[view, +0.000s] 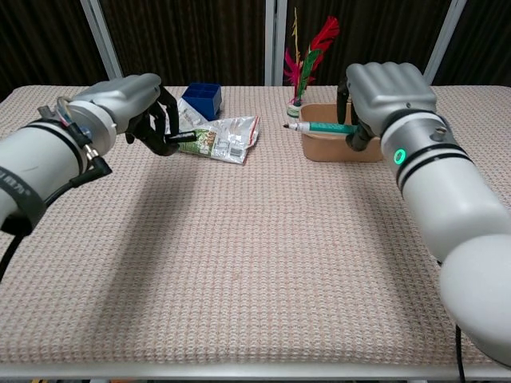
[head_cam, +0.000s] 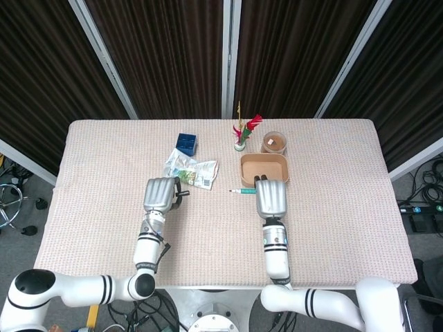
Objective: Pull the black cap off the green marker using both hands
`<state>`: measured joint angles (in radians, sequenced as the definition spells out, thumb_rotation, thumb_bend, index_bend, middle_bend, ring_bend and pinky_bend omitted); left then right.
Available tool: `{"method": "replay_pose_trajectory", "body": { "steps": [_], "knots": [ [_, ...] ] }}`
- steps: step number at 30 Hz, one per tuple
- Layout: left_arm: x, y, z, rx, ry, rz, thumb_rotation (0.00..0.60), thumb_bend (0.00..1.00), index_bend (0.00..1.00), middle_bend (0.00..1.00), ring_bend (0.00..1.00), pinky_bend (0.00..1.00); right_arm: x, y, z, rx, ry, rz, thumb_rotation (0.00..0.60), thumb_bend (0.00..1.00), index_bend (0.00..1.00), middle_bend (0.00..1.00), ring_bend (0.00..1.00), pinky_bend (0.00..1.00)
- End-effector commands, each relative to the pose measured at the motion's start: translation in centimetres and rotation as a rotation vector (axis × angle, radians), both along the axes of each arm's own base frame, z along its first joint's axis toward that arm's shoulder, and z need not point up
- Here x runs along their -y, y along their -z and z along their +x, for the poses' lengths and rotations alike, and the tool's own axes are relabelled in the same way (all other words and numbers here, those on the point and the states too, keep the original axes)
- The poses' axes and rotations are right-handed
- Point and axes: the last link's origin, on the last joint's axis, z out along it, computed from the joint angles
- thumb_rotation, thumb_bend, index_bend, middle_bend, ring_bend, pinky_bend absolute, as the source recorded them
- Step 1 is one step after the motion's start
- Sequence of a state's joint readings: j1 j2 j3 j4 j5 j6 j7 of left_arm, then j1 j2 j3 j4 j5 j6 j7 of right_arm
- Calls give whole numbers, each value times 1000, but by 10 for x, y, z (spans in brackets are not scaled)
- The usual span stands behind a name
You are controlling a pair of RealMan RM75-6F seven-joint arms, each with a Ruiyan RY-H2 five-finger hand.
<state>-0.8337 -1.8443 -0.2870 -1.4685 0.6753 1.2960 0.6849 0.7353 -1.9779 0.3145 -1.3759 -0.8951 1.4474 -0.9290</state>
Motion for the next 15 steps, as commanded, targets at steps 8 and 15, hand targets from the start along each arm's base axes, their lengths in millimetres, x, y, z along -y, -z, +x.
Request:
{"method": "replay_pose_trajectory", "body": {
  "steps": [8,15],
  "knots": [
    [12,28,-4,24,42,-43,600,397,595,646,600,609,-12,14,-24,-2,31,51,600,327,647,594,867,954],
    [12,36,-1,20,30,-74,600,392,576,611,565,583,-8,26,-14,-18,6,76,600,319,650,574,867,954]
  ]
}}
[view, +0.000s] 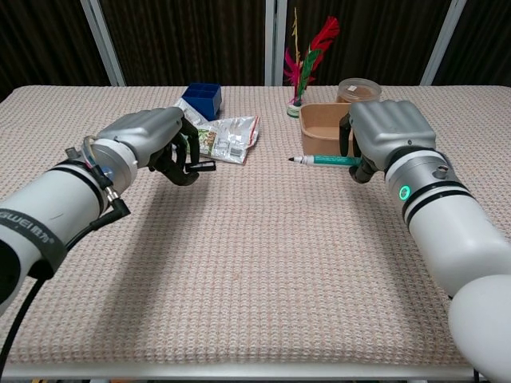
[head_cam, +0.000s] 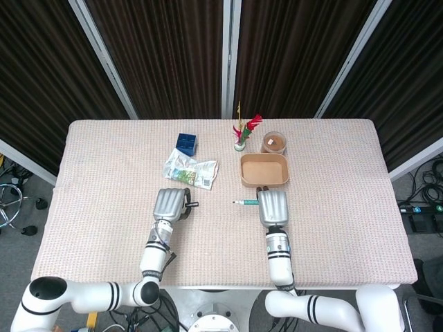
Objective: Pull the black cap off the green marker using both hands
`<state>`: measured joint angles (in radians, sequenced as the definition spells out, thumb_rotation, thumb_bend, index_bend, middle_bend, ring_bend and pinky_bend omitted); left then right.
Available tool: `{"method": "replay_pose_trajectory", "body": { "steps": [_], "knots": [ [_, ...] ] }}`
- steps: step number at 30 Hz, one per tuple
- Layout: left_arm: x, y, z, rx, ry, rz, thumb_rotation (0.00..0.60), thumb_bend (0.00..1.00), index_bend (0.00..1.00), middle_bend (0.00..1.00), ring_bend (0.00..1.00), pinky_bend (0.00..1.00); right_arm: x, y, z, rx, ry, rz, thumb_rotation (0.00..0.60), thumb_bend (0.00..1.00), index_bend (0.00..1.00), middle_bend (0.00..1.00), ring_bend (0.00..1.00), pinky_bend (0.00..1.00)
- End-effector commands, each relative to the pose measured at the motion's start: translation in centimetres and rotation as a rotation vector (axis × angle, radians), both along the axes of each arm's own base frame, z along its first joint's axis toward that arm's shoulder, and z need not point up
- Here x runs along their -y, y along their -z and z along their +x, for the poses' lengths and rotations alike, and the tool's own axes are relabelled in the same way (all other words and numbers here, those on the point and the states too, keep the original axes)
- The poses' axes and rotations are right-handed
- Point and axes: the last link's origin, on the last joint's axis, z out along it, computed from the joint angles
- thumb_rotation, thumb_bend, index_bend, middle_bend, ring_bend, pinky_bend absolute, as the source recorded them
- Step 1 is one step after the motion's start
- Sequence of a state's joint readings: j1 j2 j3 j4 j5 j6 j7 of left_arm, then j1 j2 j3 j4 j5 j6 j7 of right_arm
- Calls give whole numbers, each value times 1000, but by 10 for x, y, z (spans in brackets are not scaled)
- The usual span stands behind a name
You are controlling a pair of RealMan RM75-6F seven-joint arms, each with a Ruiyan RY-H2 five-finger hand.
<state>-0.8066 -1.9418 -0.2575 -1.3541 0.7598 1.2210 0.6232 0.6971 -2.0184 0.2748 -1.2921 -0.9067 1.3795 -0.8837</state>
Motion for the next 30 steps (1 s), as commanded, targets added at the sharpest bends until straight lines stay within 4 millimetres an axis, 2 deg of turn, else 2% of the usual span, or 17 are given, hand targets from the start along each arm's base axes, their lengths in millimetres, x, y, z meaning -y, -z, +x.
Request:
{"method": "replay_pose_trajectory", "body": {
  "steps": [1,4,6,9,14,18,21,24,26,27,28,30],
  "knots": [
    [-1,1,-1,-2,-15,-21,600,367,559,587,539,564,1,4,4,-5,-10,13,600,309,641,561,866,954],
    [-2,-2,-4,0,-15,-39,600,220,424,511,461,505,2,6,6,-16,-20,33,600,272,587,515,862,954],
    [-3,-7,-5,-5,-4,-32,600,167,363,481,435,482,1,6,6,-16,-19,46,600,209,510,448,858,954],
    [-4,-12,-8,-11,2,-18,600,137,338,458,415,460,-1,4,6,-13,-18,53,600,146,438,381,857,954],
    [-4,-27,-16,6,-21,12,600,120,335,450,409,448,-6,-12,1,8,-11,35,600,121,382,359,857,954],
    [-1,-49,-28,38,-43,78,600,119,335,450,409,430,-16,-37,-9,60,-3,3,600,117,378,365,857,954],
    [6,-73,-43,49,-41,157,600,117,334,446,402,394,-31,-67,-21,140,-19,-71,600,110,375,383,846,952],
    [21,-97,-64,35,-16,240,600,111,324,410,356,331,-47,-102,-46,179,-42,-160,600,98,371,383,754,901],
    [34,-111,-79,33,4,286,600,108,309,363,301,275,-61,-123,-68,170,-46,-199,600,94,342,359,587,836],
    [41,-115,-84,40,16,301,600,107,297,327,263,243,-68,-130,-79,161,-46,-200,600,94,313,332,487,767],
    [50,-118,-91,55,39,317,600,106,280,271,208,196,-78,-136,-93,143,-49,-182,600,94,270,286,370,634],
    [69,-122,-103,52,90,354,600,106,255,180,123,124,-97,-142,-119,89,-45,-121,600,85,117,121,96,191]
  ]
}}
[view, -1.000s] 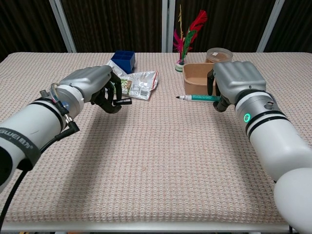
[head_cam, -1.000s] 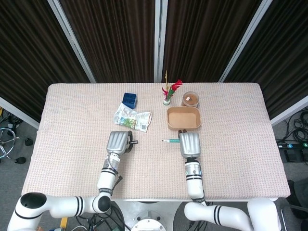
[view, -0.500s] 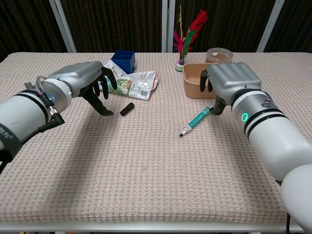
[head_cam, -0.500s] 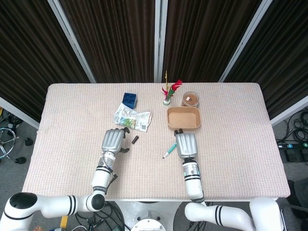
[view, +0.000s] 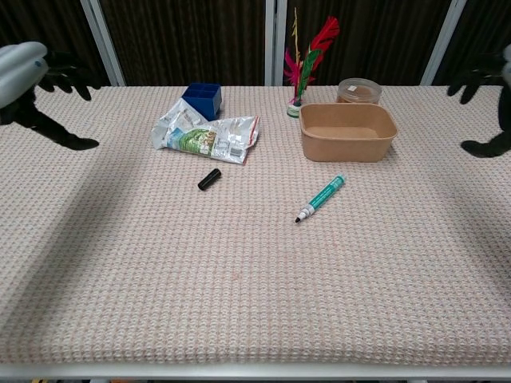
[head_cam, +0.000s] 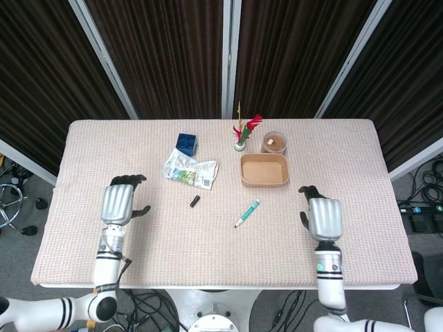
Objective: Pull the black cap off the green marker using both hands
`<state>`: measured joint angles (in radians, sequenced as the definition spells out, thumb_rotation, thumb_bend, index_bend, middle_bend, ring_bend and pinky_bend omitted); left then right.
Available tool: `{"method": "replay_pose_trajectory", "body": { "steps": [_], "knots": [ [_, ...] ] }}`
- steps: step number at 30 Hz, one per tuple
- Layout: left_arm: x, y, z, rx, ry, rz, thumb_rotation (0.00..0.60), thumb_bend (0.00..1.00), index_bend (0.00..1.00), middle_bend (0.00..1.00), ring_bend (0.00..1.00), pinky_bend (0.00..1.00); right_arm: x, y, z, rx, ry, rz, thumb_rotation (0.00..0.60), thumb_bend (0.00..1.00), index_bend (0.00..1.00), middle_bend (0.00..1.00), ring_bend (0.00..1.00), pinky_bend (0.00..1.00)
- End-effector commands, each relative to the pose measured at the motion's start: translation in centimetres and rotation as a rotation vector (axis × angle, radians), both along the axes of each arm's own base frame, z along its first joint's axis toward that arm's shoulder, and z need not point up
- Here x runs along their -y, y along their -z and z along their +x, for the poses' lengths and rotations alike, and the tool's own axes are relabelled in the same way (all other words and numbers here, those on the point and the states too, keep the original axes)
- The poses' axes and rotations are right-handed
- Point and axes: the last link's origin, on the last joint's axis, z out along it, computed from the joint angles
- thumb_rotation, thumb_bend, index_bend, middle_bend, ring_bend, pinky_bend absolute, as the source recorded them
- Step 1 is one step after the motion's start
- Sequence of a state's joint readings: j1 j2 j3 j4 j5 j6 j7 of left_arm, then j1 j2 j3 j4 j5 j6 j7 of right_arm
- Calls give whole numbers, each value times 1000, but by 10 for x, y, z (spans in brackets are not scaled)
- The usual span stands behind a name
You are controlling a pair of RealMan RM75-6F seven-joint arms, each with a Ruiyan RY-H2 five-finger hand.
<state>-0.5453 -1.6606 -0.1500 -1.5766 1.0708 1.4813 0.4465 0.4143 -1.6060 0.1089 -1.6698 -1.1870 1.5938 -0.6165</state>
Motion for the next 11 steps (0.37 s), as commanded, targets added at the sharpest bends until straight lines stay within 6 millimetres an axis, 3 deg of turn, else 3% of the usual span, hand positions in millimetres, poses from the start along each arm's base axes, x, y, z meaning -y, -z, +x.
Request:
{"method": "replay_pose_trajectory", "body": {
  "steps": [1,2,6,11],
  "knots": [
    [46,-17,-35,-12,76,85,600,106,247,157,101,108,-48,-24,-53,-62,8,66,600,72,51,52,22,51],
    [54,-17,-41,-23,81,97,600,106,240,153,98,104,-56,-25,-61,-62,19,75,600,59,17,16,0,5],
    [91,-13,-64,-23,35,120,600,101,200,141,89,95,-82,-25,-89,-22,72,94,600,37,0,0,0,0],
    [113,-17,-82,-42,-11,109,600,93,195,141,89,95,-94,-23,-102,-9,72,79,600,37,0,0,0,0]
  ]
}}
